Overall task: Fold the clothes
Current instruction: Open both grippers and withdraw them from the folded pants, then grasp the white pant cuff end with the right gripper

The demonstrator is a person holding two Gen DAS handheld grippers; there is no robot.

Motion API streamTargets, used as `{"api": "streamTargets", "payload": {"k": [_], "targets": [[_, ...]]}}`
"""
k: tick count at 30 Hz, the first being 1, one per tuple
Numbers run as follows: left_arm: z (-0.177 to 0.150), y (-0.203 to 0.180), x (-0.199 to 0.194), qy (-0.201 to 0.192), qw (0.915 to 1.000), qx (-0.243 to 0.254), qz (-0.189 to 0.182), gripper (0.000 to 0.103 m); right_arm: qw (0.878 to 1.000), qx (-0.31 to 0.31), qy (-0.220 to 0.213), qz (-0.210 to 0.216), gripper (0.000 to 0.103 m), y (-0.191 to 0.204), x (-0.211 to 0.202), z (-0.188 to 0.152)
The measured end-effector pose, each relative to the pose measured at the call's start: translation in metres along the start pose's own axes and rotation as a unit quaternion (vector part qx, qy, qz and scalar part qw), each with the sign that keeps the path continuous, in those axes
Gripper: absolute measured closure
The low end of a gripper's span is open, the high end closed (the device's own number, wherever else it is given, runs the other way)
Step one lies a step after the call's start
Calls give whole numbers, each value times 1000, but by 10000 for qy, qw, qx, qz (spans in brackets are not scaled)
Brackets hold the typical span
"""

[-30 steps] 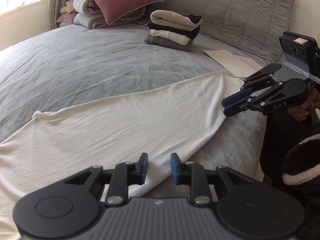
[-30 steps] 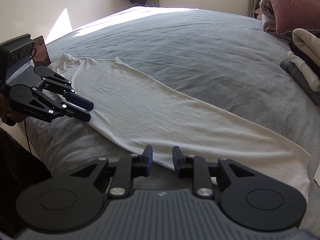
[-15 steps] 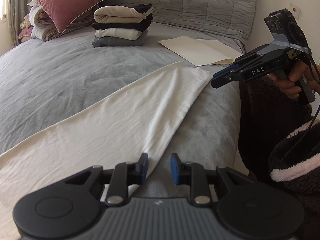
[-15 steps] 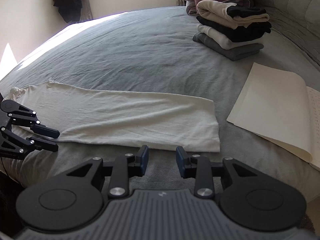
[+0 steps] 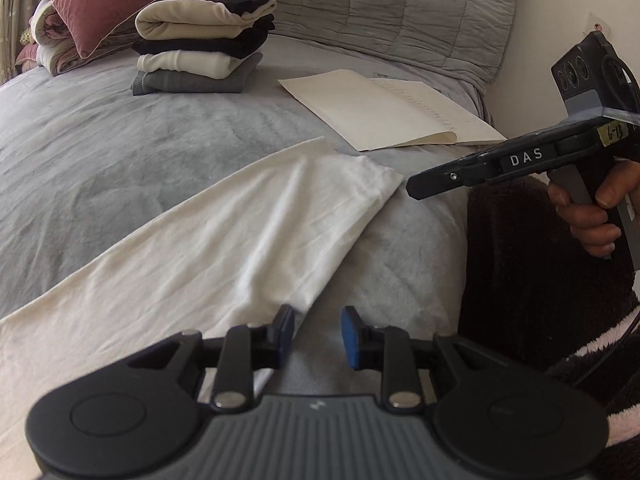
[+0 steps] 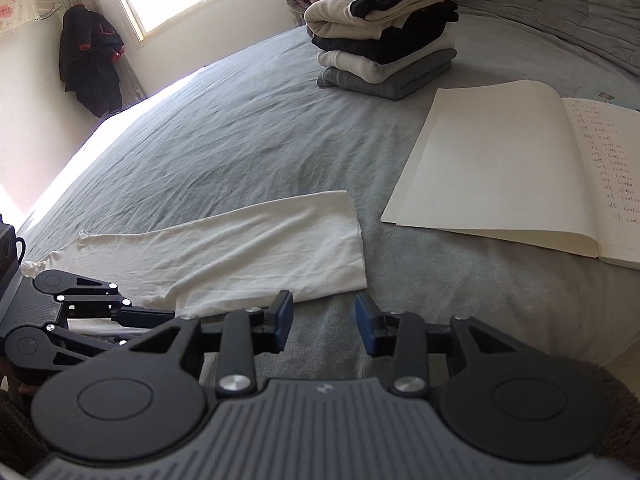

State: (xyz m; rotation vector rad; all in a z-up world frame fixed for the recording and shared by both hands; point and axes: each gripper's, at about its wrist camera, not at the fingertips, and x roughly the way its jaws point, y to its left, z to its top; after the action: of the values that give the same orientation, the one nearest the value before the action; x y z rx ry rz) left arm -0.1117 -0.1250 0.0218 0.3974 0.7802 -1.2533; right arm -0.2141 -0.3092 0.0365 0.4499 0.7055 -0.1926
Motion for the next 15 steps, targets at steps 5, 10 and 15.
{"api": "streamTargets", "payload": {"k": [5,10,15], "targets": [[21,-13,22,-67,9998,-163,-122,77,9986,511,-58,150,64,-15,4,3],[36,-22,39,-248,9979,-419,-430,72,9943,984,-220,334,64,-26,1,1],[50,-32,56,-429,9941,-675,-738,72,9880,1445,-348,413,64,-38,-7,-4]]}}
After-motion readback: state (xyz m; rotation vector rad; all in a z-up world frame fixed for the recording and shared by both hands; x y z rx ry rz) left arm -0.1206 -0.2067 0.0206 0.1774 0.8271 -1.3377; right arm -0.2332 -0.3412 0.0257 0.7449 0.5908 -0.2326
